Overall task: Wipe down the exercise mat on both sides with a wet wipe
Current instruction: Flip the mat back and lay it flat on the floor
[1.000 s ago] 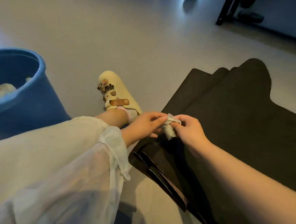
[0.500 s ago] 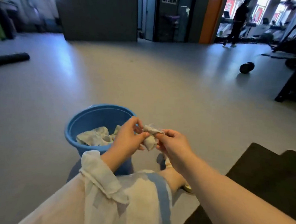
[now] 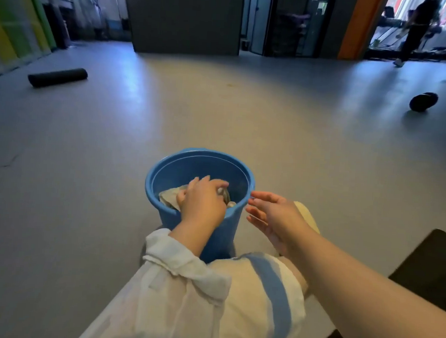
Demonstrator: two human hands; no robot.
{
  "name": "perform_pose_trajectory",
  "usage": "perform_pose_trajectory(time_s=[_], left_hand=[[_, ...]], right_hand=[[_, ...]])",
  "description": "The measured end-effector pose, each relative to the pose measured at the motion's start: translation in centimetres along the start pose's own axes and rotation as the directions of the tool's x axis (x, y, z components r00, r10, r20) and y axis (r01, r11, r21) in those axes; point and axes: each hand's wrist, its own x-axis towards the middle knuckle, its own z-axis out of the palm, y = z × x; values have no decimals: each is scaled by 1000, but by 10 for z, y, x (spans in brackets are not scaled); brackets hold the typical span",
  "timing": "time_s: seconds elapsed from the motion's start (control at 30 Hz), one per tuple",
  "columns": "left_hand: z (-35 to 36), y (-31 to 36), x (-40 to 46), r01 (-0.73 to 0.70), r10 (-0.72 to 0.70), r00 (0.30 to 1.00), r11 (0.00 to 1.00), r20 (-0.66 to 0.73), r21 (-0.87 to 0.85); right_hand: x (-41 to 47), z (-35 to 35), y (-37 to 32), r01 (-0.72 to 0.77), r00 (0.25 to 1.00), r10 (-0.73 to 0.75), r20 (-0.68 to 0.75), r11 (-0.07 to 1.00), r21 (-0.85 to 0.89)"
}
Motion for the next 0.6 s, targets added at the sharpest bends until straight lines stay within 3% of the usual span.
perform_pose_trajectory(time_s=[0.1, 0.17, 0.3, 0.43, 0.53, 0.6], left_hand=[[11, 44, -7, -269, 267, 962, 963, -57, -15], [25, 88, -13, -468, 469, 883, 881, 8, -68], [64, 168, -44, -792, 789, 577, 604, 211, -91], [113, 194, -87, -906, 869, 291, 384, 400, -177], [153, 191, -117, -974, 809, 15, 146, 587, -176], [179, 179, -133, -983, 712, -117, 17, 692, -185]], right_hand=[[-5, -31, 0, 31, 998, -31, -59, 999, 10], [-13, -59, -1, 86, 992, -85, -90, 996, 13], [-35, -134, 5, 156, 930, -212, -300, 968, -199], [-75, -226, 48, -32, 835, -320, -448, 783, -621], [-116, -277, 98, -201, 812, -330, -482, 616, -761], [-141, -297, 134, -278, 826, -299, -479, 523, -806]])
